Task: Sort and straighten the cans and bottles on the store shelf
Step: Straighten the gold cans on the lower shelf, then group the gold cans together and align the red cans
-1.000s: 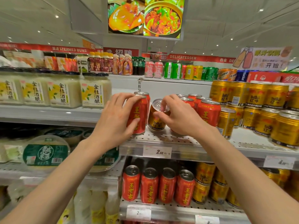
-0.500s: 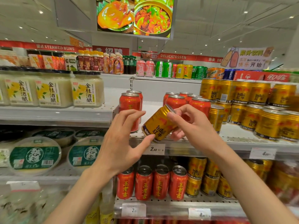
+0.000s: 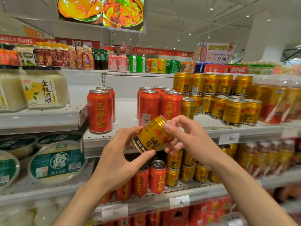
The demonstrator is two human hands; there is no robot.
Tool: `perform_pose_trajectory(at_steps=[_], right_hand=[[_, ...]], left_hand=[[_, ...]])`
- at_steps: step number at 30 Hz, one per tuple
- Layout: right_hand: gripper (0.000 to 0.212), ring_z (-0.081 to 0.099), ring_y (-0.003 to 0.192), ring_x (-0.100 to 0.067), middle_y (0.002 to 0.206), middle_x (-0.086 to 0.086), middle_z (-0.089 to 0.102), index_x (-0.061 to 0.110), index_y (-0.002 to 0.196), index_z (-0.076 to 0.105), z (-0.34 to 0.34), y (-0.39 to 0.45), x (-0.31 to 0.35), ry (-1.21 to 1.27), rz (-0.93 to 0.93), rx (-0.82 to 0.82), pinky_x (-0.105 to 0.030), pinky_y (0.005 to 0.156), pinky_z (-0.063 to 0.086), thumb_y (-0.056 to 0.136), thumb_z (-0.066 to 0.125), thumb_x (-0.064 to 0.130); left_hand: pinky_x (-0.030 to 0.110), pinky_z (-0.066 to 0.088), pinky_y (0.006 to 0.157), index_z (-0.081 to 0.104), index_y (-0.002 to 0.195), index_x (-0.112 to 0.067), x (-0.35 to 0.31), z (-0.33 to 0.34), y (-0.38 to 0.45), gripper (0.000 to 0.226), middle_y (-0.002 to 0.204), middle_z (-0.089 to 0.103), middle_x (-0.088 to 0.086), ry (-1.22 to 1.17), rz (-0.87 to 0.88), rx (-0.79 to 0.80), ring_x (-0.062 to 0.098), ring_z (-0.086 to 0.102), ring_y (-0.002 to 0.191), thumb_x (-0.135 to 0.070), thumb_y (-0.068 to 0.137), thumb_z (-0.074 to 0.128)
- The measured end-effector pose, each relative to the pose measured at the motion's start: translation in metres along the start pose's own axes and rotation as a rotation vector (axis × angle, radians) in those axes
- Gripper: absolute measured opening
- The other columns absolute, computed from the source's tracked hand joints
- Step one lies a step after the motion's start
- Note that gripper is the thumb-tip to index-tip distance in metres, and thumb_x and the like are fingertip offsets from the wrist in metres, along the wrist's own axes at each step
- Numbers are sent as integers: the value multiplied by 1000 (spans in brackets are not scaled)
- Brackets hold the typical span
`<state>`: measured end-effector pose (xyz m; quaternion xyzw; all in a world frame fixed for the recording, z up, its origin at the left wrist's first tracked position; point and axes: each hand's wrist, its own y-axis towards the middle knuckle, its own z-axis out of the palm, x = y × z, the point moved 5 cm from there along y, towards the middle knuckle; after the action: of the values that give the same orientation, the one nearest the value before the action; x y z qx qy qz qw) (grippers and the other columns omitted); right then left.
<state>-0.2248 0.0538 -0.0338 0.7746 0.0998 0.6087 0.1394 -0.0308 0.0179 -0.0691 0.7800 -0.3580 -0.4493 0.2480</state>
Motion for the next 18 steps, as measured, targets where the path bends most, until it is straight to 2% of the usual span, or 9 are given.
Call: perform_pose_trajectory(at_steps=[2,9,14,18], right_hand=[[36,73,63,-27,100,-6,69,13,92,56,-13,-2,0,-9,-9,-4,-31,55,58,82,68,45],[34,71,60,-27,110,-11,67,13,89,55,-81,-4,-11,9,-37,-11,-35,56,60,80,69,42],[28,73,62,-26,104,-6,71,14,92,57,-155,-3,-20,-74,-60,12,-36,59,62,88,68,39],[31,74,64,-28,106,-8,71,7,100,56,-200,5,-23,-98,-89,56,-39,61,63,93,66,35]], left_hand=[[10,45,90,55,129,-37,-6,10,4,58,118,60,-22,-16,-6,6,-1,58,113,-48,78,79],[4,40,87,57,128,-33,-38,69,23,60,118,61,-21,-18,-10,-4,-1,57,115,-46,75,80],[4,42,86,57,128,-31,-70,131,48,60,120,61,-19,9,-17,-46,0,57,115,-46,76,82],[4,42,85,55,128,-32,-89,170,64,61,120,61,-18,47,-43,-81,-1,57,114,-47,76,82]])
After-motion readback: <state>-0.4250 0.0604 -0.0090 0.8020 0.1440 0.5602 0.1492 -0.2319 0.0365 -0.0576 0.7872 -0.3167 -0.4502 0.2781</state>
